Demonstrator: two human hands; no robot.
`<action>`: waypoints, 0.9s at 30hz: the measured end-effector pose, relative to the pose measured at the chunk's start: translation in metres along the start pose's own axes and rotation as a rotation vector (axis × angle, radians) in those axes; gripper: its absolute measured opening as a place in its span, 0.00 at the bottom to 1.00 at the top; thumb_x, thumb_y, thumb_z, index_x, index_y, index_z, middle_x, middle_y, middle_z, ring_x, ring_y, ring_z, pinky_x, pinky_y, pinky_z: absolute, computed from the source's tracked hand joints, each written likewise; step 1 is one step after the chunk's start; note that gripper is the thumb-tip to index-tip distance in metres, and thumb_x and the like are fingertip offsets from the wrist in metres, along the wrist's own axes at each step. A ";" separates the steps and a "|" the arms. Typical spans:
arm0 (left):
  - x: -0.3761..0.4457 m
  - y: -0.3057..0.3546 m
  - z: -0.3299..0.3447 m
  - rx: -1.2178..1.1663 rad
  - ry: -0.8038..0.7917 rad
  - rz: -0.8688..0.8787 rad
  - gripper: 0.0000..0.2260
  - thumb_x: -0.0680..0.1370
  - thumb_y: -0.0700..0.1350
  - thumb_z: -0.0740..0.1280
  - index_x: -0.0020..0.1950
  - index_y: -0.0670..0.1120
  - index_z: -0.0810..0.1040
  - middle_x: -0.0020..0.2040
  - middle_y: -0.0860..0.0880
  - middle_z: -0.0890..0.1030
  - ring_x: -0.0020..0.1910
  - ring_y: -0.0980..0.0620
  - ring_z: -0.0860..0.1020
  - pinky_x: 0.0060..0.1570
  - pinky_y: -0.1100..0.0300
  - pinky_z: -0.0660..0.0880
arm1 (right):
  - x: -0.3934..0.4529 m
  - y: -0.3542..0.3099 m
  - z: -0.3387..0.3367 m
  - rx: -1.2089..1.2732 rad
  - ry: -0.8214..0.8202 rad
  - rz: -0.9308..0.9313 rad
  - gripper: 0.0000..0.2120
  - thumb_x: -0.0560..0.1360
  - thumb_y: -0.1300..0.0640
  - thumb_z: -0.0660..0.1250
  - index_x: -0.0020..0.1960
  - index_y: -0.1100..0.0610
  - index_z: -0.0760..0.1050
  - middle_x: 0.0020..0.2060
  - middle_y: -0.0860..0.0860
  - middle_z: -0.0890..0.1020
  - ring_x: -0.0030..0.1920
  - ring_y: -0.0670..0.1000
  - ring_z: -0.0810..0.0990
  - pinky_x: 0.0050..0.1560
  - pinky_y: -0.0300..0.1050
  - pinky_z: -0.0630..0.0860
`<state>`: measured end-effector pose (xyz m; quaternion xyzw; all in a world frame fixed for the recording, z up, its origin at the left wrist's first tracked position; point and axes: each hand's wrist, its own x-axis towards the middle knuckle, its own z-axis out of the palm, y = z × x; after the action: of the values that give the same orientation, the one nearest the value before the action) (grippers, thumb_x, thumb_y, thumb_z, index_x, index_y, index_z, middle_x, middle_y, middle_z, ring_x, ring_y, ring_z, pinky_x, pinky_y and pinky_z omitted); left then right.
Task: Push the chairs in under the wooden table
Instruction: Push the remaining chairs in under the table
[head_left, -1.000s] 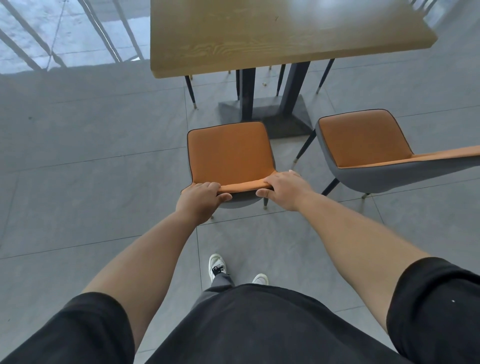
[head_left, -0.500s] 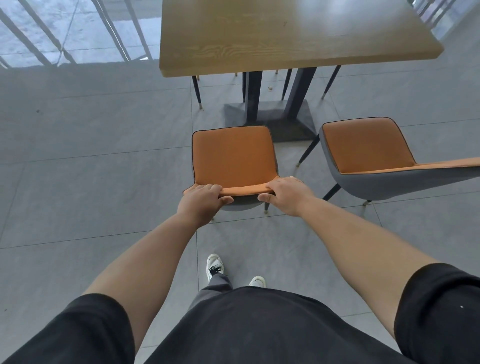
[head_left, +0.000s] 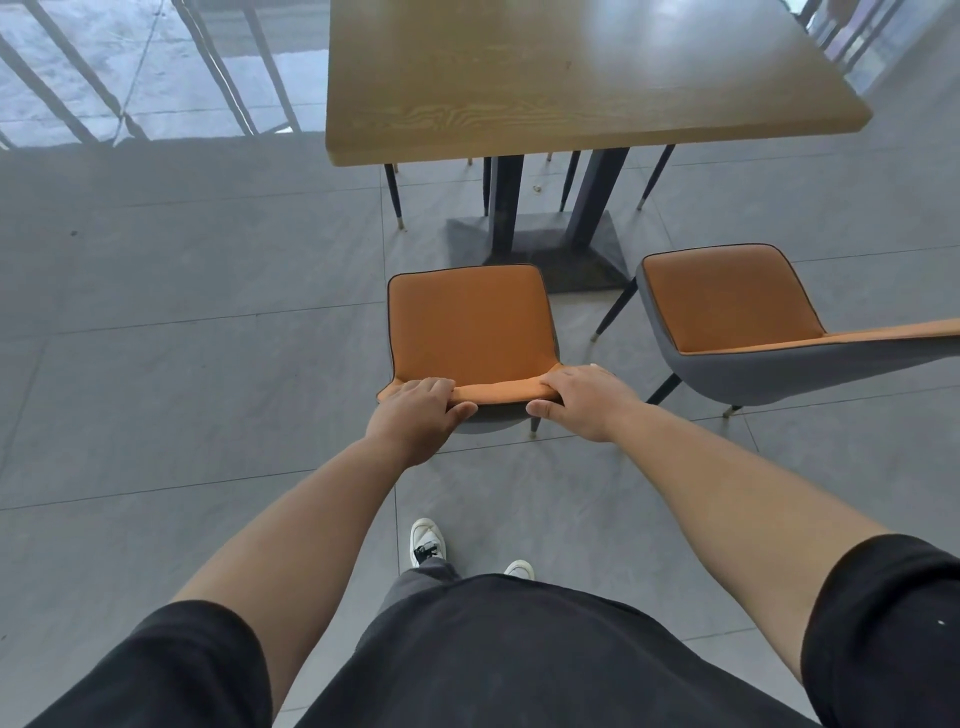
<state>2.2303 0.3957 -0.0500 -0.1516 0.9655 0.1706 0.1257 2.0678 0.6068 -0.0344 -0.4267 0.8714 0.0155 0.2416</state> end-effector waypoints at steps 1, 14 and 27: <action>-0.002 -0.002 0.000 -0.020 0.009 -0.001 0.29 0.79 0.67 0.49 0.69 0.49 0.68 0.67 0.48 0.74 0.64 0.46 0.72 0.61 0.49 0.70 | 0.001 0.000 0.000 -0.003 -0.004 -0.004 0.30 0.74 0.28 0.50 0.62 0.48 0.71 0.56 0.48 0.78 0.53 0.51 0.75 0.57 0.54 0.73; -0.017 -0.164 -0.072 -0.031 0.163 -0.084 0.32 0.80 0.64 0.47 0.74 0.43 0.62 0.74 0.43 0.66 0.73 0.43 0.63 0.71 0.48 0.58 | 0.101 -0.135 -0.043 0.064 0.207 -0.016 0.39 0.72 0.25 0.46 0.72 0.49 0.65 0.70 0.49 0.71 0.71 0.53 0.66 0.68 0.54 0.64; -0.035 -0.401 -0.165 0.091 0.258 -0.188 0.28 0.81 0.58 0.54 0.74 0.41 0.62 0.75 0.42 0.63 0.76 0.43 0.57 0.74 0.47 0.51 | 0.247 -0.344 -0.098 0.084 0.266 -0.132 0.29 0.79 0.38 0.56 0.72 0.57 0.67 0.70 0.55 0.70 0.71 0.57 0.64 0.70 0.53 0.59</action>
<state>2.3653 -0.0153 -0.0066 -0.2562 0.9618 0.0935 0.0227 2.1581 0.1839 0.0067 -0.4710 0.8655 -0.0936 0.1423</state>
